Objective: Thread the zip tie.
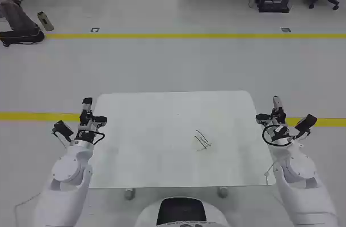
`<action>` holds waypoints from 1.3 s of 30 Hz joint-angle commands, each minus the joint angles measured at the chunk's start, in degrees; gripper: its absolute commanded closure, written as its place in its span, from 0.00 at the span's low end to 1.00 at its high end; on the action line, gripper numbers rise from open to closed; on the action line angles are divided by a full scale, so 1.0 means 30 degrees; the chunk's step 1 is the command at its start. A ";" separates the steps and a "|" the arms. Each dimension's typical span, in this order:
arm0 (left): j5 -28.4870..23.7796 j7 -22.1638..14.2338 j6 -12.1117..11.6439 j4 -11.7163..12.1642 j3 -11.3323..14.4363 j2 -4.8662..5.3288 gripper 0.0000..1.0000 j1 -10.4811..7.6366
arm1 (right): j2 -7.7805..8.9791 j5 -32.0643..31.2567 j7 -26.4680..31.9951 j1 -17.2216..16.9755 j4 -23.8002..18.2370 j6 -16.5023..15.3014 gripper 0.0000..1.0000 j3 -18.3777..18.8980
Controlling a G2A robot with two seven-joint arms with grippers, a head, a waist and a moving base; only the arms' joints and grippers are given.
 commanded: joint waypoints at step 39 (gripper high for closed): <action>0.0000 0.0000 0.0000 0.0000 0.0000 0.0000 0.00 0.0000 | 0.1197 -1.2785 1.1648 0.2811 -0.1362 -0.1053 0.00 -0.0035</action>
